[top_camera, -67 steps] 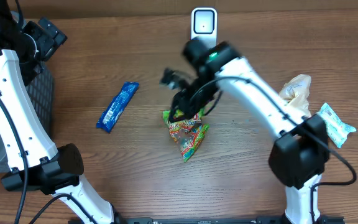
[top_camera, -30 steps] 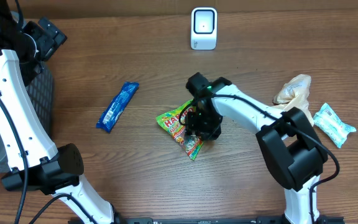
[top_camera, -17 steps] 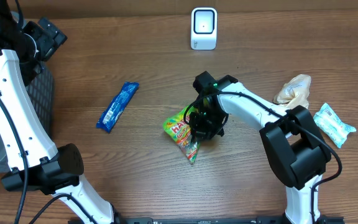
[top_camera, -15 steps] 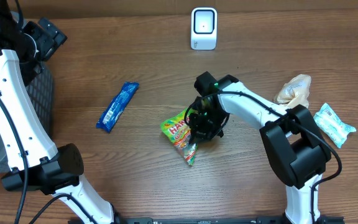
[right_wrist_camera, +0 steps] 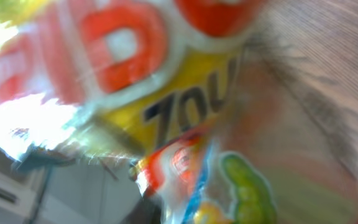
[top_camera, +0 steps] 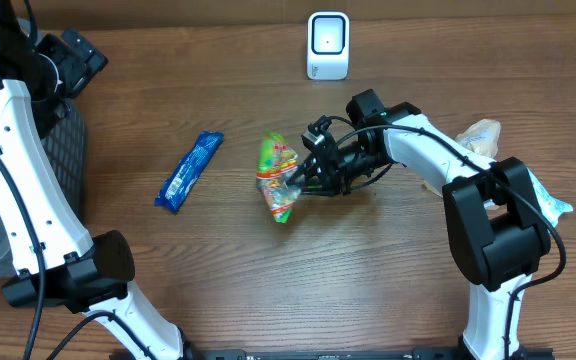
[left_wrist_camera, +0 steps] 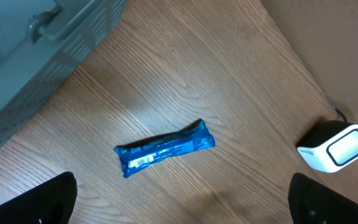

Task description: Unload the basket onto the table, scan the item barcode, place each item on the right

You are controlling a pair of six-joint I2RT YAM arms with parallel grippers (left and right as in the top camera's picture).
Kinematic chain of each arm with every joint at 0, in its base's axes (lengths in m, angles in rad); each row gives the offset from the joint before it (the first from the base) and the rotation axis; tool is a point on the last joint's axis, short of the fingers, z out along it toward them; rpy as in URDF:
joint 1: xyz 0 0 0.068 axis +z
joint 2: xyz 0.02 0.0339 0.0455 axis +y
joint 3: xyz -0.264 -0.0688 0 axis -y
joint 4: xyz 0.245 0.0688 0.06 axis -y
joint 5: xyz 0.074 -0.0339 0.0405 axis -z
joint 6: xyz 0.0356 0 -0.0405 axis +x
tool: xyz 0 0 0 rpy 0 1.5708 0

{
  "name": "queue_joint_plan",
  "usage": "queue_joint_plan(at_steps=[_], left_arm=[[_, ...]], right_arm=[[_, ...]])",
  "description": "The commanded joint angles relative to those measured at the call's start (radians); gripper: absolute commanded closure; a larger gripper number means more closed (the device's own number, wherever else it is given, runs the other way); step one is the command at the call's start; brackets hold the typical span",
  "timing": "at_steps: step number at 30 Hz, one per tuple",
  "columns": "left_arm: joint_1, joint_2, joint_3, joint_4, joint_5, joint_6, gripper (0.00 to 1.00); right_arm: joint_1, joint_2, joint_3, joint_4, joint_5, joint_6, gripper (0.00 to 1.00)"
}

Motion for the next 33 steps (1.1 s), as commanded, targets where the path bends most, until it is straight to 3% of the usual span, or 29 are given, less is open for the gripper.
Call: queue_joint_plan(at_steps=[1,3,4,9,15,19,22,25,33], left_arm=[[-0.004,-0.028,0.01,-0.002,0.003,-0.009,0.0],[-0.004,-0.028,0.01,-0.002,0.003,-0.009,0.0],[-0.004,-0.028,0.01,-0.002,0.003,-0.009,0.0],[-0.004,-0.028,0.01,-0.002,0.003,-0.009,0.0],[-0.004,-0.028,0.01,-0.002,0.003,-0.009,0.0],[-0.004,-0.028,0.01,-0.002,0.003,-0.009,0.0],[-0.004,-0.028,0.01,-0.002,0.003,-0.009,0.0],[-0.004,-0.028,0.01,-0.002,0.003,-0.009,0.0],[-0.004,-0.028,0.01,-0.002,0.003,-0.009,0.0]], right_arm=[[-0.041,-0.006,0.033,0.04,-0.021,0.054,0.62],[-0.055,-0.007,0.041,0.038,0.148,0.063,0.61],[-0.061,-0.01,0.056,0.028,0.413,0.114,0.62],[-0.021,-0.044,0.145,-0.008,0.802,0.131,0.62],[0.194,-0.058,0.356,-0.077,1.328,-0.028,0.56],[0.373,-0.049,0.362,-0.057,1.509,-0.138,0.5],[0.504,-0.011,0.36,-0.027,1.627,-0.165,0.4],[0.6,0.047,0.358,0.018,1.703,-0.192,0.37],[0.68,0.167,0.358,0.055,1.827,-0.26,0.36]])
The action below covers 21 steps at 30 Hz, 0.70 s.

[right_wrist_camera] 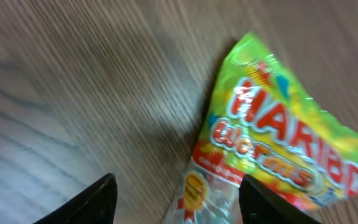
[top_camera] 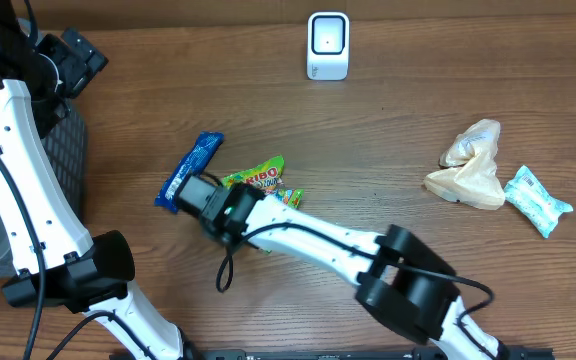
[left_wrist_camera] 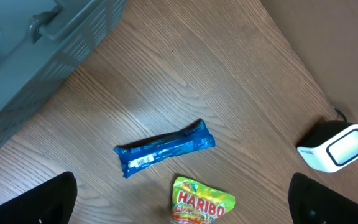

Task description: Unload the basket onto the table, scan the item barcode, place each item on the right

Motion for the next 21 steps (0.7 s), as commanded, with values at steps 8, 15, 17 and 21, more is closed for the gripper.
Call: queue_joint_plan(at_steps=[8,15,17,21], left_arm=[[-0.004,-0.028,0.01,-0.002,0.003,-0.009,0.0],[-0.004,-0.028,0.01,-0.002,0.003,-0.009,0.0],[-0.004,-0.028,0.01,-0.002,0.003,-0.009,0.0],[-0.004,-0.028,0.01,-0.002,0.003,-0.009,0.0]], right_arm=[[-0.043,0.129,0.009,0.031,0.139,-0.09,0.34],[-0.072,0.166,0.039,-0.008,0.152,-0.091,0.96],[-0.089,0.165,0.125,-0.117,0.106,-0.036,0.96],[-0.229,0.165,0.483,-0.462,-0.423,-0.016,0.96]])
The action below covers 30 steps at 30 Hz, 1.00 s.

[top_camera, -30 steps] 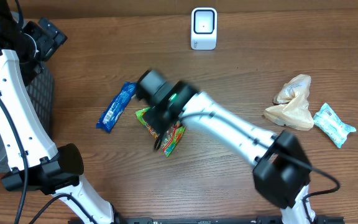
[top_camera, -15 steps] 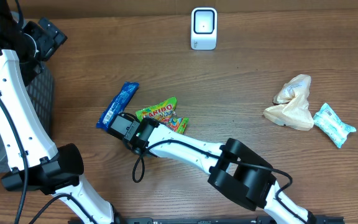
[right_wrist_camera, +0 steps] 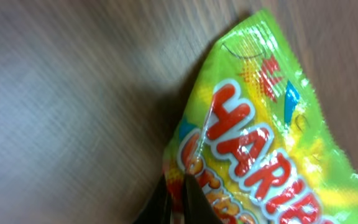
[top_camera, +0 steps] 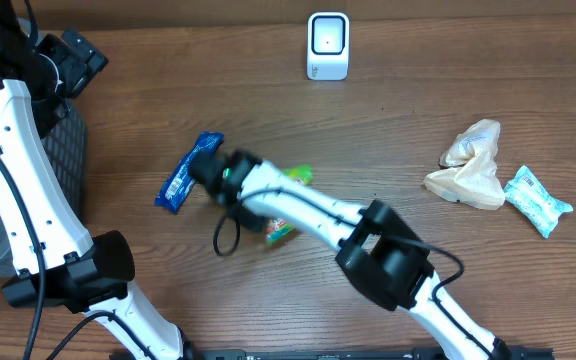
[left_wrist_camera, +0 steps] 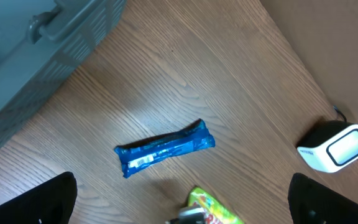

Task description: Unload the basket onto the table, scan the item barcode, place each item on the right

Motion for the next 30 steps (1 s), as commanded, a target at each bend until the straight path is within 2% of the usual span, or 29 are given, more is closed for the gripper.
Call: queue_joint_plan(at_steps=[1,2,4,8,13,19,21,23,25,30], left_arm=[[-0.004,-0.028,0.01,-0.002,0.002,-0.009,0.0],[-0.004,-0.028,0.01,-0.002,0.002,-0.009,0.0],[-0.004,-0.028,0.01,-0.002,0.002,-0.009,0.0],[-0.004,-0.028,0.01,-0.002,0.002,-0.009,0.0],[-0.004,-0.028,0.01,-0.002,0.002,-0.009,0.0],[-0.004,-0.028,0.01,-0.002,0.002,-0.009,0.0],[-0.004,-0.028,0.01,-0.002,0.002,-0.009,0.0],[-0.004,-0.028,0.01,-0.002,0.002,-0.009,0.0],[-0.004,-0.028,0.01,-0.002,0.002,-0.009,0.0],[-0.004,-0.028,0.01,-0.002,0.002,-0.009,0.0]], right_arm=[[-0.141,-0.019,0.247,-0.141,-0.469,0.029,0.96],[-0.211,-0.019,0.317,-0.206,-0.66,0.029,0.96],[-0.321,-0.019,0.348,-0.25,-0.957,0.029,0.96],[-0.491,-0.017,0.296,-0.269,-1.284,0.002,0.96],[-0.571,-0.016,0.137,-0.235,-1.47,-0.048,0.96],[-0.581,-0.016,-0.187,-0.034,-1.74,-0.053,0.96],[-0.584,-0.016,-0.214,-0.005,-1.726,-0.055,0.96],[-0.591,-0.016,-0.214,0.026,-1.631,-0.053,0.96],[-0.612,-0.016,-0.215,0.071,-1.4,0.039,0.96],[-0.647,-0.016,-0.215,0.137,-1.032,0.217,0.96]])
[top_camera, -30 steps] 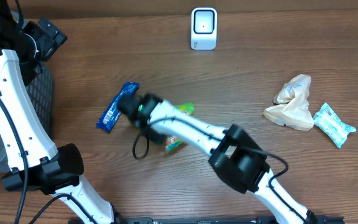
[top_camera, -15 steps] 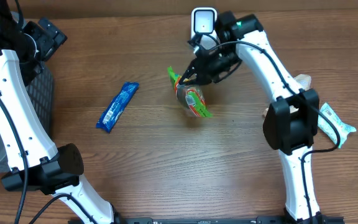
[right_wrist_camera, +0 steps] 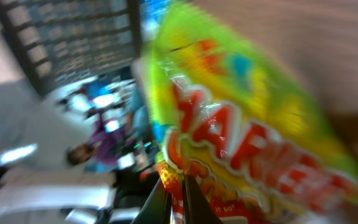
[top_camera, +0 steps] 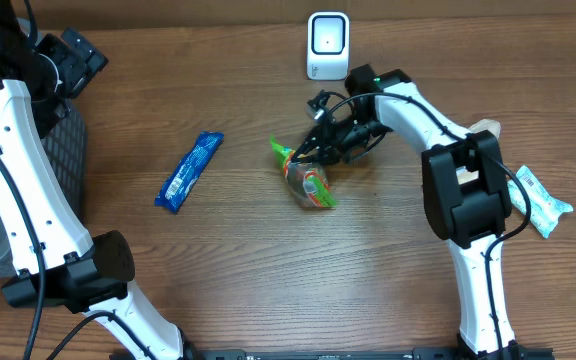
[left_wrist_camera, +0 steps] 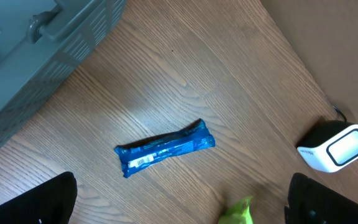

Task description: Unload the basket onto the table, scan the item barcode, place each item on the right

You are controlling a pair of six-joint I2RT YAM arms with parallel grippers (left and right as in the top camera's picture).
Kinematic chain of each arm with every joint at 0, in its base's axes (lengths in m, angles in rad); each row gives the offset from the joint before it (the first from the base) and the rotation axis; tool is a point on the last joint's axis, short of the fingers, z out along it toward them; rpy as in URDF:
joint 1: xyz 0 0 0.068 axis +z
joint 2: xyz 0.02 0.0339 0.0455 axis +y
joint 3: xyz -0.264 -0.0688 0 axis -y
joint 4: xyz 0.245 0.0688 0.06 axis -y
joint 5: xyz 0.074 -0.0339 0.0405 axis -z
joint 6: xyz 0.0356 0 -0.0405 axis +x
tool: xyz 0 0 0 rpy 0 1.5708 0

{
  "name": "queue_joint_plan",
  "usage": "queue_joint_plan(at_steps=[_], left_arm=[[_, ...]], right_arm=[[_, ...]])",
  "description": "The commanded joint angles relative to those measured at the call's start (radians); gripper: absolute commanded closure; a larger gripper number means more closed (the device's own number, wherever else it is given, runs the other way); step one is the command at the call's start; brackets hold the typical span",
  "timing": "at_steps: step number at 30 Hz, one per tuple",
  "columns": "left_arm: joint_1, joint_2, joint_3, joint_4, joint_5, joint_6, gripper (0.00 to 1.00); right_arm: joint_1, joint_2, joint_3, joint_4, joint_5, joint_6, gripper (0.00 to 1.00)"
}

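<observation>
My right gripper (top_camera: 320, 150) is shut on the edge of a green and yellow Haribo gummy bag (top_camera: 306, 174), held off the table in the middle, below the white barcode scanner (top_camera: 328, 45) at the back. The right wrist view is blurred and filled by the bag (right_wrist_camera: 247, 137), its edge pinched between the fingers (right_wrist_camera: 178, 196). A green corner of the bag (left_wrist_camera: 238, 213) shows at the bottom of the left wrist view, with the scanner (left_wrist_camera: 335, 148) at right. My left gripper (left_wrist_camera: 182, 219) is open, high above the table.
A blue snack bar (top_camera: 190, 171) lies left of the middle. A tan crumpled bag (top_camera: 470, 165) and a light blue packet (top_camera: 536, 200) lie at the right. A dark grey basket (top_camera: 63, 150) stands at the left edge.
My right gripper has moved with the Haribo bag from beside the blue bar to the middle right, nearer the scanner. The bag now hangs turned. The left arm has not moved.
My right gripper first held the Haribo bag near the table's middle. Later the bag lay beside the blue bar with the gripper open over it. Then the gripper was shut on the bag's edge there, and now it holds the bag below the scanner.
</observation>
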Motion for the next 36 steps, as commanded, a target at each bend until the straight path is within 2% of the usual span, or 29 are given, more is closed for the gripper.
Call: queue_joint_plan(at_steps=[1,6,8,12,14,15,17,26,30,34,36], left_arm=[[-0.004,-0.028,0.01,-0.002,0.003,-0.009,0.0],[-0.004,-0.028,0.01,-0.002,0.003,-0.009,0.0],[-0.004,-0.028,0.01,-0.002,0.003,-0.009,0.0],[-0.004,-0.028,0.01,-0.002,0.003,-0.009,0.0],[-0.004,-0.028,0.01,-0.002,0.003,-0.009,0.0],[-0.004,-0.028,0.01,-0.002,0.003,-0.009,0.0],[-0.004,-0.028,0.01,-0.002,0.003,-0.009,0.0],[-0.004,-0.028,0.01,-0.002,0.003,-0.009,0.0],[-0.004,-0.028,0.01,-0.002,0.003,-0.009,0.0],[-0.004,-0.028,0.01,-0.002,0.003,-0.009,0.0],[-0.004,-0.028,0.01,-0.002,0.003,-0.009,0.0]], right_arm=[[-0.039,-0.021,0.005,0.037,0.356,0.169,0.96],[-0.083,-0.021,0.005,0.068,0.497,0.251,0.96],[-0.106,-0.021,0.005,0.064,0.639,0.297,0.96],[-0.117,-0.021,0.005,0.053,0.767,0.291,0.96],[-0.117,-0.021,0.01,0.041,0.766,0.269,0.85],[-0.117,-0.021,0.029,0.015,0.766,0.245,0.71],[-0.119,-0.021,0.072,-0.031,0.767,0.222,0.59],[-0.179,-0.021,0.557,-0.376,0.719,0.185,0.41],[-0.218,-0.021,0.665,-0.504,0.566,0.132,0.39],[-0.166,-0.021,0.602,-0.522,0.552,0.13,0.4],[-0.109,-0.021,0.562,-0.522,0.567,0.129,0.44]])
